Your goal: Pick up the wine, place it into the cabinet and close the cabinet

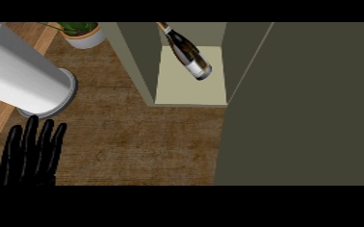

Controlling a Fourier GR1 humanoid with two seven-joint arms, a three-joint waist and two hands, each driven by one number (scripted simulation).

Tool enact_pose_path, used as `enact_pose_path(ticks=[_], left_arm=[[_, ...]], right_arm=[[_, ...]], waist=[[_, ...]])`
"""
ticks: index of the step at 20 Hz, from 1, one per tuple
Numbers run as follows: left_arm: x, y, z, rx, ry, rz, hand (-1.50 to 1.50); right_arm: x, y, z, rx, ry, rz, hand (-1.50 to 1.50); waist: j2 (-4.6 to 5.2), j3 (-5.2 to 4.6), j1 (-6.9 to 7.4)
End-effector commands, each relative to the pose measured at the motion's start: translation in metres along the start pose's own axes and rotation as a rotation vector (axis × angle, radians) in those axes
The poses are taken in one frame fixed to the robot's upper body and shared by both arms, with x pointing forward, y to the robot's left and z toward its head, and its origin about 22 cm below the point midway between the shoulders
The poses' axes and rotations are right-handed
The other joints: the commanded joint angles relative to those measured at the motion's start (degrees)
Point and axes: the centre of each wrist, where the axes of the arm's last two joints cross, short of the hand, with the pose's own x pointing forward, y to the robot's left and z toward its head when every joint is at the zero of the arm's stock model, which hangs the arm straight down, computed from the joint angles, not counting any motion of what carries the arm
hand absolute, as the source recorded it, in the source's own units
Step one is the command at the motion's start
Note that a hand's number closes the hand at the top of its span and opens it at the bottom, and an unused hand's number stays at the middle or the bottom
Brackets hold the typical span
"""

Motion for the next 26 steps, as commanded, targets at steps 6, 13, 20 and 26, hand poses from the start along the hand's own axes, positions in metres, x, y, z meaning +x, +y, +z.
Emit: enact_pose_path(ticks=[6, 13, 20, 26], left_arm=[[0.033, 0.052, 0.019, 0.046, -0.015, -0.007, -1.50], [0.052, 0.070, 0.023, 0.037, -0.036, -0.033, -1.50], [0.065, 0.101, 0.029, 0.001, -0.039, -0.023, -1.50], [0.076, 0.119, 0.025, -0.027, -0.023, -0.010, -1.50]], right_arm=[[0.039, 0.050, -0.018, 0.068, -0.074, -0.033, 1.50], [0.046, 0.090, -0.065, 0.076, -0.106, 0.075, 1.50], [0.051, 0.101, -0.124, 0.005, -0.123, 0.133, 1.50], [0.051, 0.090, -0.180, -0.077, -0.104, 0.169, 1.50]], waist=[[-0.17, -0.07, 0.40], [-0.21, -0.07, 0.48], [0.08, -0.05, 1.06], [0.26, -0.02, 1.11]])
